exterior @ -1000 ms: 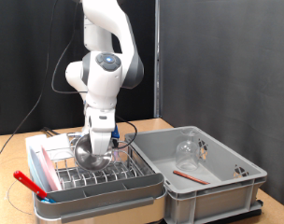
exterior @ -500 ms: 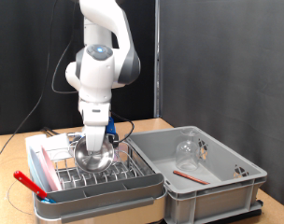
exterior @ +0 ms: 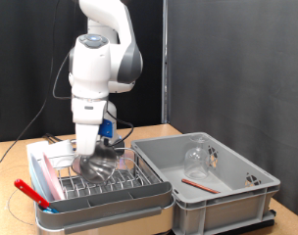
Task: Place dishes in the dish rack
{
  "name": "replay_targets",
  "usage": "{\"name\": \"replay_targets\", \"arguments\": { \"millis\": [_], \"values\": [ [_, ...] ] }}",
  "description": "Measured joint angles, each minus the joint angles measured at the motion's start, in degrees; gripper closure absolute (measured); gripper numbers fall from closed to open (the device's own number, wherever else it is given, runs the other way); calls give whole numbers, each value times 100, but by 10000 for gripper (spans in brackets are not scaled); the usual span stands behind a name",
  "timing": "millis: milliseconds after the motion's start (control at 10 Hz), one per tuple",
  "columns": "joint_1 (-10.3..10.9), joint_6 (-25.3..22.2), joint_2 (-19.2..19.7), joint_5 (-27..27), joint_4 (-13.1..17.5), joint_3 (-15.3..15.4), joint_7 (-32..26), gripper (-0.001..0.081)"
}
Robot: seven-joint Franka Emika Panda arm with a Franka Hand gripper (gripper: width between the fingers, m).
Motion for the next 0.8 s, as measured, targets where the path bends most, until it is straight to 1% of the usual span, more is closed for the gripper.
{"name": "replay_targets", "arguments": {
  "millis": [300,500,600,800],
  "values": [
    [-109,7,544,-83,658,-59,252,-2],
    [-113,-30,961,-141,1124,-91,229,-2],
    [-106,-112,1136,-145,1313,-74,145,-2],
    [-93,-432,1307,-54,1543,26,-213,-2]
  ]
}}
